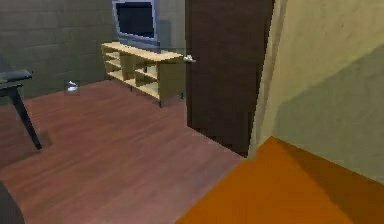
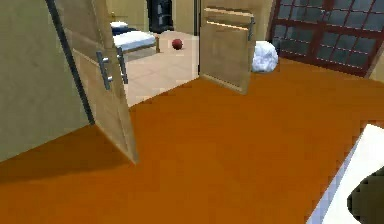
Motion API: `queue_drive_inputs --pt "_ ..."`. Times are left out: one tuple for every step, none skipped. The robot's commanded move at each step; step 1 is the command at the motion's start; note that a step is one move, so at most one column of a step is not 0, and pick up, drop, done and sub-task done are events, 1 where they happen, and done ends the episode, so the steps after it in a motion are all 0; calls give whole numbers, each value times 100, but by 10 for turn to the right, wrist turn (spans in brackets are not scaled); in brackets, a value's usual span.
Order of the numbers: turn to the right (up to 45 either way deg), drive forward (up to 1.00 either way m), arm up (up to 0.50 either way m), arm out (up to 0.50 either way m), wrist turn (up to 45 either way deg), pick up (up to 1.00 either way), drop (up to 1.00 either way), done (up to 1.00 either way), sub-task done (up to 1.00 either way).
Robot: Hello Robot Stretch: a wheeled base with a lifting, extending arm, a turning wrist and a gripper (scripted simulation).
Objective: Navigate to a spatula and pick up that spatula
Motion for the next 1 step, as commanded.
queue_drive_inputs --pt "0 30 0 0 0 0 0 0 0"
